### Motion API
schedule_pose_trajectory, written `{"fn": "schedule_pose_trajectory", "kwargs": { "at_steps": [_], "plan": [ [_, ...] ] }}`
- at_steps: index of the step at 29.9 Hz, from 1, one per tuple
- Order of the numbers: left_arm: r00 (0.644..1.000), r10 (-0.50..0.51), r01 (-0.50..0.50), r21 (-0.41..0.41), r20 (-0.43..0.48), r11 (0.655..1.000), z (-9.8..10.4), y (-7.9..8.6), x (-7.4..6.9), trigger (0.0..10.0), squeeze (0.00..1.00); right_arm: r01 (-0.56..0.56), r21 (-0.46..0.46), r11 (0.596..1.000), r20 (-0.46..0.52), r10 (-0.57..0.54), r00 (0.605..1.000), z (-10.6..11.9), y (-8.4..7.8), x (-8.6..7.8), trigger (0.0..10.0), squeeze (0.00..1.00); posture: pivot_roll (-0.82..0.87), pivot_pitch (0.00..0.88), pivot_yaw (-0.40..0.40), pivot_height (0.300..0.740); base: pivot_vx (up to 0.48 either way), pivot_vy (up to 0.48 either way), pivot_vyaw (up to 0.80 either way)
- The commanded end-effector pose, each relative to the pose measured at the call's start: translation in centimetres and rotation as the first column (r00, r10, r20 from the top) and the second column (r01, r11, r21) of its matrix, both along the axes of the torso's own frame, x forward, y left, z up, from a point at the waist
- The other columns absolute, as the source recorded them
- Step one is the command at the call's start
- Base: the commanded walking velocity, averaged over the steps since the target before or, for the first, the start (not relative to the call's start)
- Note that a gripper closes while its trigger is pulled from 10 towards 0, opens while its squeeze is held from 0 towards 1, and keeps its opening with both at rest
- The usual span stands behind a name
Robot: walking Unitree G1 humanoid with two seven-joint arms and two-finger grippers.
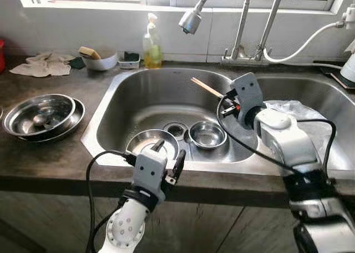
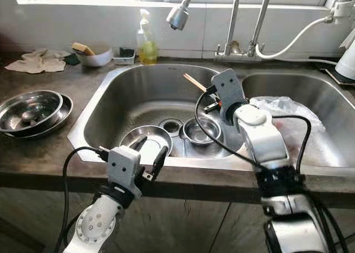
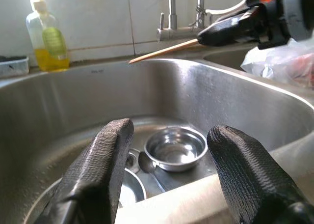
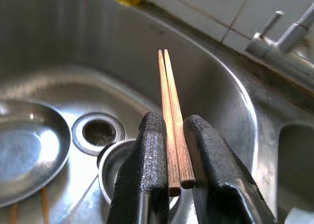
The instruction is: Kitchen organization
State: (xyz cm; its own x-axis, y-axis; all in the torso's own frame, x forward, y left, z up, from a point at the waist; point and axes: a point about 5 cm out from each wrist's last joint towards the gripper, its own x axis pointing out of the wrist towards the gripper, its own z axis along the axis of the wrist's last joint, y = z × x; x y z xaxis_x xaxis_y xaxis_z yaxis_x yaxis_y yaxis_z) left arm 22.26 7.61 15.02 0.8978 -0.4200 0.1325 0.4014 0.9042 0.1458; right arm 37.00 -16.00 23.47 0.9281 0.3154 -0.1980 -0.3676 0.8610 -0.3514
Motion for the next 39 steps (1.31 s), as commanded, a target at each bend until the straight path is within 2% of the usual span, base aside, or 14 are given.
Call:
{"fn": "schedule_pose_trajectory", "kwargs": {
  "at_steps": [1, 4, 7, 9, 17, 18, 19, 28, 29, 30, 31, 34, 37, 39],
  "plan": [
    [1.0, -0.001, 0.001, -0.001, 0.014, 1.0, 0.5, -0.1, -0.2, 10.0, 0.0, -0.03, -0.035, 0.999, -0.011, 0.03, 0.999, -0.1, 0.2, 0.2, 10.0, 0.0, 0.16, 0.091, -0.05, 0.74, 0.0, 0.0, 0.0],
    [1.0, 0.001, -0.001, 0.0, 0.01, 1.0, 0.4, -0.1, -0.5, 10.0, 0.0, -0.066, -0.082, 0.994, -0.076, 0.06, 0.995, -1.0, 0.6, 1.0, 10.0, 0.0, 0.16, 0.099, -0.055, 0.74, 0.0, 0.0, 0.0],
    [1.0, 0.002, -0.002, -0.002, 0.009, 1.0, 0.4, -0.1, -0.6, 10.0, 0.0, -0.074, -0.076, 0.994, -0.096, 0.066, 0.993, -1.3, 0.7, 1.2, 10.0, 0.0, 0.16, 0.104, -0.056, 0.74, 0.0, 0.0, 0.0],
    [1.0, 0.003, -0.003, -0.006, 0.003, 1.0, 0.5, -0.1, -0.8, 10.0, 0.0, -0.047, -0.043, 0.998, -0.144, 0.041, 0.989, -2.6, 1.1, 2.0, 10.0, 0.0, 0.17, 0.111, -0.059, 0.74, 0.0, 0.0, 0.0],
    [1.0, 0.006, -0.006, -0.009, -0.006, 1.0, 0.5, -0.1, -1.3, 10.0, 0.0, -0.033, -0.053, 0.998, -0.208, 0.022, 0.978, -4.7, 1.5, 2.5, 10.0, 0.0, 0.18, 0.133, -0.062, 0.74, 0.0, 0.0, 0.0],
    [1.0, 0.009, -0.009, -0.01, -0.009, 1.0, 0.5, 0.0, -1.3, 10.0, 0.0, -0.029, -0.048, 0.998, -0.216, 0.018, 0.976, -4.8, 1.5, 2.5, 10.0, 0.35, 0.18, 0.138, -0.063, 0.74, 0.0, 0.0, 0.0],
    [1.0, 0.01, -0.01, -0.009, -0.012, 1.0, 0.5, 0.0, -1.4, 10.0, 0.0, -0.03, -0.048, 0.998, -0.22, 0.019, 0.975, -4.9, 1.5, 2.5, 10.0, 1.0, 0.18, 0.141, -0.061, 0.74, 0.0, 0.0, 0.0],
    [1.0, 0.009, -0.009, -0.007, -0.021, 1.0, 0.5, 0.0, -1.2, 10.0, 0.0, -0.028, -0.059, 0.998, -0.197, 0.015, 0.98, -4.7, 0.9, 3.0, 10.0, 1.0, 0.17, 0.142, -0.056, 0.74, 0.0, 0.0, 0.0],
    [1.0, 0.01, -0.01, -0.007, -0.02, 1.0, 0.4, 0.0, -1.2, 10.0, 0.0, -0.028, -0.057, 0.998, -0.189, 0.017, 0.982, -4.6, 0.9, 2.9, 10.0, 0.56, 0.17, 0.141, -0.056, 0.74, 0.0, 0.0, 0.0],
    [1.0, 0.01, -0.01, -0.007, -0.02, 1.0, 0.4, 0.0, -1.2, 10.0, 0.0, -0.028, -0.057, 0.998, -0.189, 0.017, 0.982, -4.6, 0.9, 2.9, 10.0, 0.56, 0.17, 0.141, -0.056, 0.74, 0.0, 0.0, 0.0],
    [1.0, 0.01, -0.01, -0.006, -0.02, 1.0, 0.4, 0.0, -1.1, 10.0, 0.0, -0.024, -0.051, 0.998, -0.174, 0.014, 0.985, -4.4, 0.9, 2.9, 10.0, 0.0, 0.17, 0.14, -0.056, 0.74, 0.0, 0.0, 0.0],
    [1.0, 0.011, -0.011, -0.004, -0.019, 1.0, 0.4, 0.0, -1.0, 10.0, 0.0, -0.012, -0.03, 0.999, -0.129, 0.008, 0.992, -3.8, 0.8, 2.7, 10.0, 0.0, 0.17, 0.132, -0.054, 0.74, 0.0, 0.0, 0.0],
    [1.0, 0.014, -0.014, -0.002, -0.017, 1.0, 0.4, 0.1, -0.8, 10.0, 0.0, -0.008, 0.054, 0.999, -0.046, 0.01, 0.999, -2.5, 0.8, 2.0, 10.0, 0.0, 0.16, 0.129, -0.051, 0.74, 0.0, 0.0, 0.0],
    [1.0, 0.014, -0.014, -0.002, -0.017, 1.0, 0.4, 0.1, -0.8, 10.0, 0.0, -0.008, 0.054, 0.999, -0.046, 0.01, 0.999, -2.5, 0.8, 2.0, 10.0, 0.0, 0.16, 0.129, -0.051, 0.74, 0.0, 0.0, 0.0]
  ]
}}
